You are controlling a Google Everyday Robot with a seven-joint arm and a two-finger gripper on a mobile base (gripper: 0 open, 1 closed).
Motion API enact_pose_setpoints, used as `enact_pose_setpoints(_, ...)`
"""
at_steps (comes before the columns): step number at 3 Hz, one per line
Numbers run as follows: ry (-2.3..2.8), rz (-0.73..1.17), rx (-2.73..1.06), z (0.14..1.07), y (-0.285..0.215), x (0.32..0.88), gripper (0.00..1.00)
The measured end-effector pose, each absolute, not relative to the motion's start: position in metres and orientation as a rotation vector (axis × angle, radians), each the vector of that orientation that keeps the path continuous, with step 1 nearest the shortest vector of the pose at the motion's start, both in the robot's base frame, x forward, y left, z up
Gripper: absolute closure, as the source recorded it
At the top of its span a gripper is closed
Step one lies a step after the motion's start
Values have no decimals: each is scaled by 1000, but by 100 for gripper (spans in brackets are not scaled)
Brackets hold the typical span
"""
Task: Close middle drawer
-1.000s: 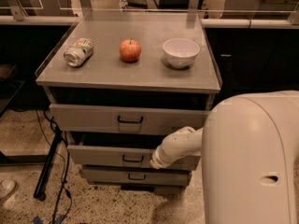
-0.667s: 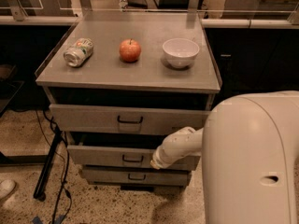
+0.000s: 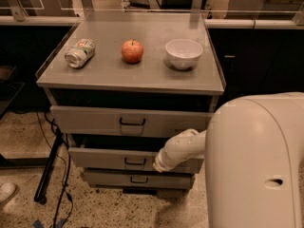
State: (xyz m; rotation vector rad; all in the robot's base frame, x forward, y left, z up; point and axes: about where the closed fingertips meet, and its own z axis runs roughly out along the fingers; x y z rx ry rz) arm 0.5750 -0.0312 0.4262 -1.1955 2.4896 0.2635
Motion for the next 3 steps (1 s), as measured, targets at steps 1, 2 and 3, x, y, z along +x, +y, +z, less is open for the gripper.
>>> enact_pose_setpoints(1, 2490, 264, -1195, 426, -31, 575, 11)
enact_pose_setpoints(2, 2490, 264, -1196, 426, -31, 575, 0)
enact_pose_setpoints(3, 2490, 264, -1196, 426, -31, 575, 0)
